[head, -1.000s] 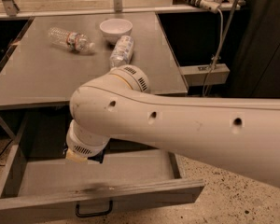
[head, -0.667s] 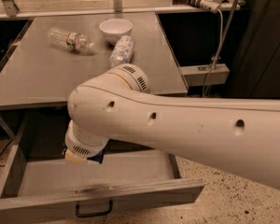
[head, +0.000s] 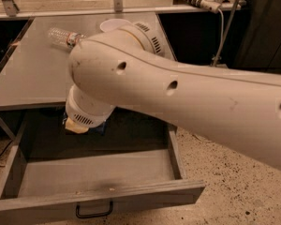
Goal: Pick rxbar blueberry from top drawer and place on counter
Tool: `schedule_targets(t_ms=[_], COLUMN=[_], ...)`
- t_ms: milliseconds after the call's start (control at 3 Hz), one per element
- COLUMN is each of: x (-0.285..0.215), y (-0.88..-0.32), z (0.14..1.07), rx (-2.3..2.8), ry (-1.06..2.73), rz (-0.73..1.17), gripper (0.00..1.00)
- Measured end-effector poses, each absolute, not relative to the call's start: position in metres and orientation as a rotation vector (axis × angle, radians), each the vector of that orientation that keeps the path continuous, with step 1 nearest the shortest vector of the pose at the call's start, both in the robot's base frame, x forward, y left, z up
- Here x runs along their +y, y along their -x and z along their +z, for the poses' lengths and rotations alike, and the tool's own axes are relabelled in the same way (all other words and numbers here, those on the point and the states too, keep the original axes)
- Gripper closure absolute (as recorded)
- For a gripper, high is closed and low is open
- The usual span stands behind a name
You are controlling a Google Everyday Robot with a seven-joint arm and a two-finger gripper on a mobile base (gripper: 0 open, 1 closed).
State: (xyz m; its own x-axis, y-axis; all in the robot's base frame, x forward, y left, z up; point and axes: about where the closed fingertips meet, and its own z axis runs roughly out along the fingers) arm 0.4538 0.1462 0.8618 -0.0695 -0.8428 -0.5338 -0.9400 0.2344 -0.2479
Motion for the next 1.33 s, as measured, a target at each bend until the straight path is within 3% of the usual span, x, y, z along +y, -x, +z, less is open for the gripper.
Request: schedule_targets(t_ms=[1000, 1333], x=[0.161, 0.187], y=[-0.49, -0.508], z=[0.909, 0.92], rx=[1.853, 1.797], ry=[1.62, 1.649], rz=[0.197, 0.216], gripper=[1.0, 1.0])
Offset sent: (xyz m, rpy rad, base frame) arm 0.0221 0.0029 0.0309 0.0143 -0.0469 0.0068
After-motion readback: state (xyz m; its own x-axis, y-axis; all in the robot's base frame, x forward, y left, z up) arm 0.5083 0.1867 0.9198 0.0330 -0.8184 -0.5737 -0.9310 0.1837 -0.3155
